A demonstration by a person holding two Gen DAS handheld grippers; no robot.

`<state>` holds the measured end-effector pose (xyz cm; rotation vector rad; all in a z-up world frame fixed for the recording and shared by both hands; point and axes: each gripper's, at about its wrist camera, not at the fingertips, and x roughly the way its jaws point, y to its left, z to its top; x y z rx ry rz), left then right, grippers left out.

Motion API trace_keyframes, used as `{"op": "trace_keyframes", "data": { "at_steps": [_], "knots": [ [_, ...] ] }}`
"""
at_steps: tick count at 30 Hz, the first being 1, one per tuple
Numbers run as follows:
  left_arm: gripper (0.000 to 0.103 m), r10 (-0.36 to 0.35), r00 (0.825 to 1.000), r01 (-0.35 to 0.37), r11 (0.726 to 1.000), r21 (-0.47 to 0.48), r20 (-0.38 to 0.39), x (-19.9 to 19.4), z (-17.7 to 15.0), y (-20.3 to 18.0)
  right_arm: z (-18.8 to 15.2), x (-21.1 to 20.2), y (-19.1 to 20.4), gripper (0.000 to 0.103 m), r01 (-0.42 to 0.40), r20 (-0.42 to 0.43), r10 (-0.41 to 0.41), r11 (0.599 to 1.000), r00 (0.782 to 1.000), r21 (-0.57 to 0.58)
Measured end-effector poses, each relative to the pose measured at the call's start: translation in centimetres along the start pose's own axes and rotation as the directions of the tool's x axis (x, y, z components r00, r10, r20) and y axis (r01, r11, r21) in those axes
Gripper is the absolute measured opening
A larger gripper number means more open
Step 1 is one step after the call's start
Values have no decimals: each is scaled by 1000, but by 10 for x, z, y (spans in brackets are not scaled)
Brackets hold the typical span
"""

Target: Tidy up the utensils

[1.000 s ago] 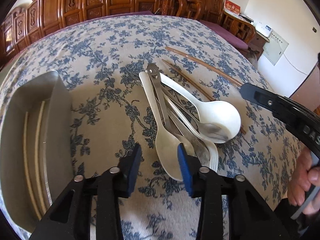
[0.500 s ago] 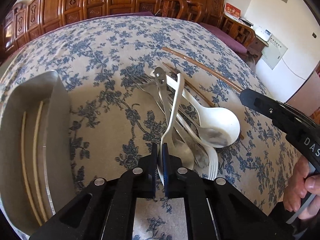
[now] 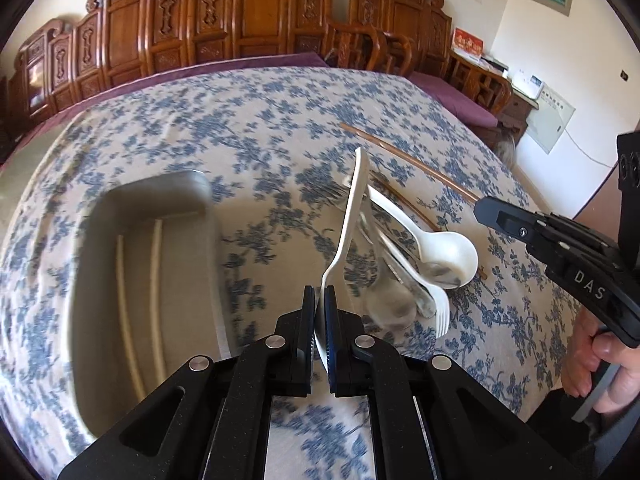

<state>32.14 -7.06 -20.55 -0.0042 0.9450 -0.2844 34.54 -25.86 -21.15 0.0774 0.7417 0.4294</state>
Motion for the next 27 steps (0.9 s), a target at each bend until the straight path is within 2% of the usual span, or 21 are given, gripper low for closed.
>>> {"op": "trace_keyframes", "data": {
  "at_steps": [6, 13, 23, 27],
  "knots": [
    [4, 24, 999, -22, 999, -30, 42, -28, -1, 27, 0, -3, 19, 6, -25, 5, 25, 999, 1000, -37],
    [4, 116, 991, -112, 992, -62, 69, -45, -11, 61, -3, -6, 43, 6, -50, 6, 51, 996, 999, -71],
    [4, 182, 983, -178, 974, -140, 16, -28, -25, 102, -11, -6, 76, 6, -73, -16, 71, 988, 997, -134],
    [4, 178, 984, -176, 973, -149, -1, -22, -27, 105, -13, -3, 77, 6, -70, -26, 67, 988, 997, -138]
  ]
}}
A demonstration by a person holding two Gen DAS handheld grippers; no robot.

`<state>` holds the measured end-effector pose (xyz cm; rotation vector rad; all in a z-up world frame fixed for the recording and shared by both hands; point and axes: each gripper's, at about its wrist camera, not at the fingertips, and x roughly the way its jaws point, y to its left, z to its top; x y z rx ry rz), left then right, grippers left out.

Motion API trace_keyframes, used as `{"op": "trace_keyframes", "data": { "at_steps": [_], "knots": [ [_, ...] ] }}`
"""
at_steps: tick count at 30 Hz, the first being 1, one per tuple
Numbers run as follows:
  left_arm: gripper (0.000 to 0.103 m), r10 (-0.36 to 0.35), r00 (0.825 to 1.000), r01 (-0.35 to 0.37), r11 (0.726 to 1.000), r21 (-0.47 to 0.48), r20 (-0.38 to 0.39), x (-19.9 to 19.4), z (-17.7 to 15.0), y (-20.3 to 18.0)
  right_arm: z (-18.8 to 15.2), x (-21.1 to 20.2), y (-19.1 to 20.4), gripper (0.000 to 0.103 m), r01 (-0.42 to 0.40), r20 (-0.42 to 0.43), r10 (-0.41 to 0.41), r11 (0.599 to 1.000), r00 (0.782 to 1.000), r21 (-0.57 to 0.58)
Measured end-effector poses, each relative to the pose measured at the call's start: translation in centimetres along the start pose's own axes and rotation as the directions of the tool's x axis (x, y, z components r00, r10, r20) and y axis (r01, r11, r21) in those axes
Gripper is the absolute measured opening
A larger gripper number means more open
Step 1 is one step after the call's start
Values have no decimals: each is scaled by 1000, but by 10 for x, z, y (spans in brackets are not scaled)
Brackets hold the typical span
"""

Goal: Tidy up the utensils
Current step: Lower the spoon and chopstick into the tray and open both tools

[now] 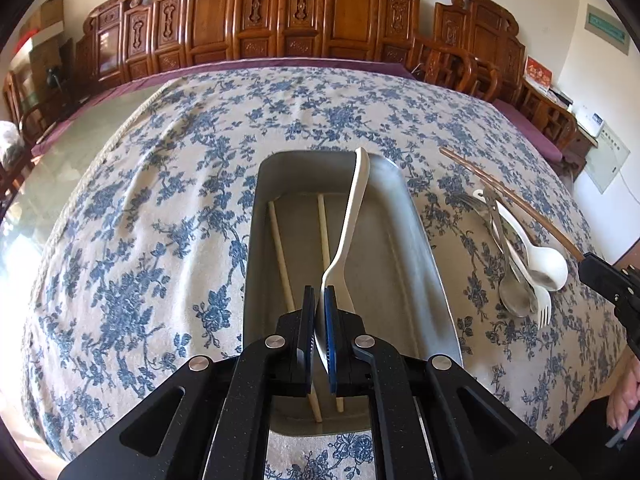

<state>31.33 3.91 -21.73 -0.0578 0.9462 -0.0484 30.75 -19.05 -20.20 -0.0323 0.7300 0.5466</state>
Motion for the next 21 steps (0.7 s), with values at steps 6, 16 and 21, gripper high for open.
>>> {"op": "trace_keyframes", "data": {
  "at_steps": [6, 16, 21],
  "knots": [
    [4, -13, 1000, 13, 1000, -2, -5, 1, 1, 0, -2, 5, 0, 6, -2, -20, 2, 1000, 1000, 13],
    [4, -33, 999, 33, 999, -3, 34, -15, 6, 7, 3, 9, 9, 6, -17, -21, 18, 999, 1000, 41],
    [4, -26, 998, 27, 1000, -2, 52, -22, 9, 14, 10, 15, 32, 6, -35, -31, 36, 999, 999, 26]
  ]
}}
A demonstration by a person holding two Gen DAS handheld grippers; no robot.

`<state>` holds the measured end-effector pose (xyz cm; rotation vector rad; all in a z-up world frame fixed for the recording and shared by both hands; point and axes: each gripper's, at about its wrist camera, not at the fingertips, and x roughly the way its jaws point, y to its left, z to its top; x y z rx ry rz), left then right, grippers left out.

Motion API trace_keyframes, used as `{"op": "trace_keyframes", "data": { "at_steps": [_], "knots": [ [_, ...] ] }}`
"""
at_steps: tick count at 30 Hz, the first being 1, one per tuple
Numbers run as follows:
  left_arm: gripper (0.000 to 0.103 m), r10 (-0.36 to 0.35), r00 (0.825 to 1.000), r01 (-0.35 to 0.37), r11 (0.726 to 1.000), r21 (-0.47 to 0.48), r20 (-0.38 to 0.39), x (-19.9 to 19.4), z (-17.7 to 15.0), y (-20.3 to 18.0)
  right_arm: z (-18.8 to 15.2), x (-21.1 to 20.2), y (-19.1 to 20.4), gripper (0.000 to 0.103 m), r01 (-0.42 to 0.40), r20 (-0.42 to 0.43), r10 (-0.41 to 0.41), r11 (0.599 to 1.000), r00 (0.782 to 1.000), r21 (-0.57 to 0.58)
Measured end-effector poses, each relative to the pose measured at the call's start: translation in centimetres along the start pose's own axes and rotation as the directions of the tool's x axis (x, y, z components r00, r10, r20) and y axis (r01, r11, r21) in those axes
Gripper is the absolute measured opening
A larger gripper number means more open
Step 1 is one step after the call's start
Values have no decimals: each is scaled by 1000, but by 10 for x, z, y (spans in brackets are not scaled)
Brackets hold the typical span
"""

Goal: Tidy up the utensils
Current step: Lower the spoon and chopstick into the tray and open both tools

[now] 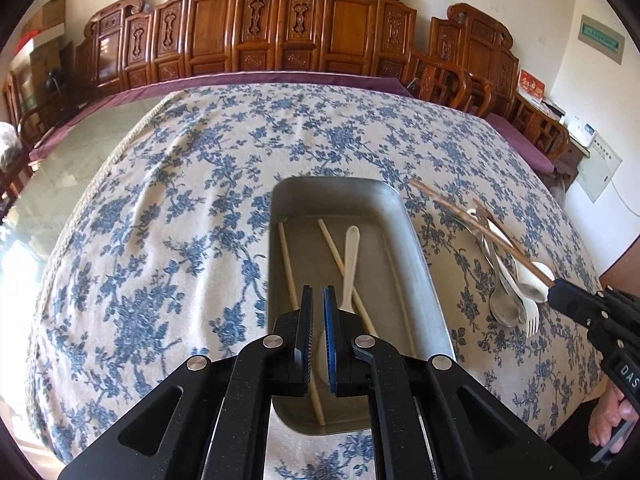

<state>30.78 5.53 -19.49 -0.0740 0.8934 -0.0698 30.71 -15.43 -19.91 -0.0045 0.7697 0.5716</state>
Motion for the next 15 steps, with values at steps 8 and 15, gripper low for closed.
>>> {"op": "trace_keyframes", "data": {
  "at_steps": [8, 15],
  "knots": [
    [4, 8, 1000, -8, 1000, -17, 18, -7, 4, 14, 13, 28, 30, 6, -23, -36, 24, 1000, 999, 18],
    [4, 7, 1000, -7, 1000, -22, 26, -10, 5, 20, 18, 63, 50, 6, -15, -83, 17, 1000, 996, 24]
  ]
}}
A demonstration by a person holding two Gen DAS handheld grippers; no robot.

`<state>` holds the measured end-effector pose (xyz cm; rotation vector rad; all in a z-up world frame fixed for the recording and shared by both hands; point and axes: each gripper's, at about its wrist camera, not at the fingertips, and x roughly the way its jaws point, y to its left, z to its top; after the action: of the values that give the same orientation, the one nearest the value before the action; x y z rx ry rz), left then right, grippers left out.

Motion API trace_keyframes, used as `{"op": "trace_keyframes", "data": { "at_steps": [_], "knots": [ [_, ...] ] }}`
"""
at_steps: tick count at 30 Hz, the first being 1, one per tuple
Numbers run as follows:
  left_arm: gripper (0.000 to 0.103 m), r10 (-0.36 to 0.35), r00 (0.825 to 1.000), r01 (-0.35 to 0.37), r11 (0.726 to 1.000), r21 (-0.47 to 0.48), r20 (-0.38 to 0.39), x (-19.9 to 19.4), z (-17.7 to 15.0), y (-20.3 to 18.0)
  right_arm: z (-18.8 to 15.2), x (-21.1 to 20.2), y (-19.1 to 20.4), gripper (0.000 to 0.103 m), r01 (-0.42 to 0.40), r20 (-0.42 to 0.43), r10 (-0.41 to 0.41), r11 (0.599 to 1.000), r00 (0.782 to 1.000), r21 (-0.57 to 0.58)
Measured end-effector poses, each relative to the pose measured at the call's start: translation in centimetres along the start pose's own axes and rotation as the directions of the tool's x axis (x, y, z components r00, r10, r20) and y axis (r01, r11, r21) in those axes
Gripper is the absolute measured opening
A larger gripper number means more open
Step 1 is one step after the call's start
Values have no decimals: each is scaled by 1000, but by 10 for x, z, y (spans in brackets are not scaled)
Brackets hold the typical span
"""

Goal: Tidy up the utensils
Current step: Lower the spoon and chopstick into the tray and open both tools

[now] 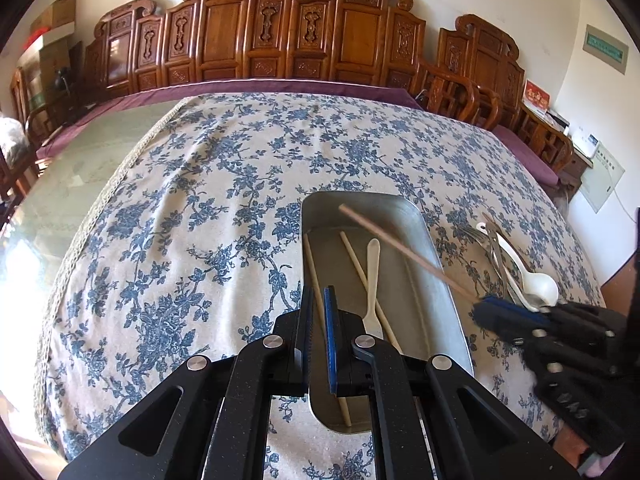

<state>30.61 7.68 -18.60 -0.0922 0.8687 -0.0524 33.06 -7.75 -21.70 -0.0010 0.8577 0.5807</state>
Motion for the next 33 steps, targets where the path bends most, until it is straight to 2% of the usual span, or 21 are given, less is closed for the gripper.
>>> {"op": "trace_keyframes", "data": {
  "at_steps": [10, 18, 25, 33],
  "knots": [
    [4, -4, 1000, 4, 1000, -7, 2, -1, 1, 4, 2, 37, 5, 6, 17, -52, -15, 999, 999, 30],
    [4, -6, 1000, 6, 1000, -7, 2, -1, 1, 3, 1, 40, 6, 9, -55, -56, 59, 996, 997, 66],
    [4, -16, 1000, 16, 1000, 6, 0, -2, 1, -5, 2, 20, -2, 9, -68, -21, 69, 996, 997, 54],
    [4, -46, 999, 45, 998, 37, 4, -2, -1, -24, 4, -33, -35, 9, 8, 61, -8, 1000, 998, 3]
  ]
}}
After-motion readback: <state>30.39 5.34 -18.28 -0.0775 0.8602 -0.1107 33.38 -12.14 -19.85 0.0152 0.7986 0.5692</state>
